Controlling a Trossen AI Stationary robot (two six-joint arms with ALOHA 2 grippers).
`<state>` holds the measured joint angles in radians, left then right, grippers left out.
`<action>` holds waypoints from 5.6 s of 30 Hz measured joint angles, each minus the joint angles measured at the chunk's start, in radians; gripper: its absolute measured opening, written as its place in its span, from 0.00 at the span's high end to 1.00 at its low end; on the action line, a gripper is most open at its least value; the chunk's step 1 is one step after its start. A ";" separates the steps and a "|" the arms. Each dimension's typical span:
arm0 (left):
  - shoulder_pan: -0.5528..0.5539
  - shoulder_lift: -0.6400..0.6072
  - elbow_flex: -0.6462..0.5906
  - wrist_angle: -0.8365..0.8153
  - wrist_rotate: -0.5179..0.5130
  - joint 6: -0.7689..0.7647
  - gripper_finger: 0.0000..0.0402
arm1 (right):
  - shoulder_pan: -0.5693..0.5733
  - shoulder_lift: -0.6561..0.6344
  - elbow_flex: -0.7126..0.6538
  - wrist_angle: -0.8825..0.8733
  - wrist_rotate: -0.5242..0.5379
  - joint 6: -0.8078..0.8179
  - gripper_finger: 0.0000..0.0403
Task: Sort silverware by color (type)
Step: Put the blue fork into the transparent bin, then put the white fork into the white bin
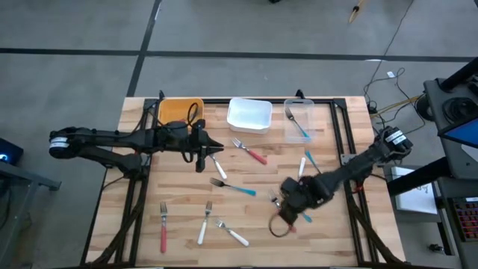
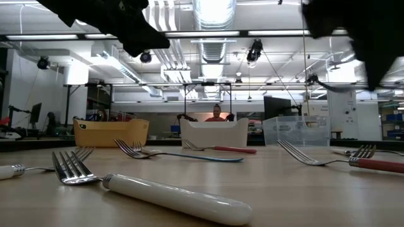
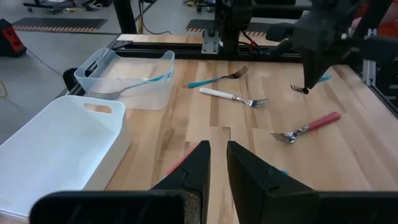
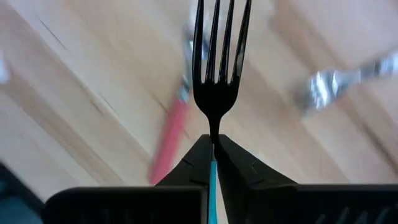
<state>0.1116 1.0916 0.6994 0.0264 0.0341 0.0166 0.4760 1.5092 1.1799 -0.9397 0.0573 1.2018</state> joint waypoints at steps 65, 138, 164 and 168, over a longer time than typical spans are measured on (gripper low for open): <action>0.000 -0.029 -0.003 -0.166 -0.132 0.053 0.91 | -1.371 0.365 0.303 -0.253 -0.082 -1.106 0.87; -0.068 0.328 0.006 -0.253 -0.040 -1.161 0.91 | -0.695 -0.318 -0.312 0.370 0.172 -1.104 0.85; -0.080 0.750 0.482 -0.866 -0.260 -1.204 0.81 | -0.699 -0.374 -0.325 0.368 0.181 -1.143 0.79; -0.080 0.769 0.494 -0.864 -0.260 -1.203 0.75 | -0.699 -0.379 -0.327 0.369 0.181 -1.142 0.79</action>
<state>0.0315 1.8603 1.1938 -0.8379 -0.2256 -1.1866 -0.2230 1.1297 0.8532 -0.5709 0.2379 0.0598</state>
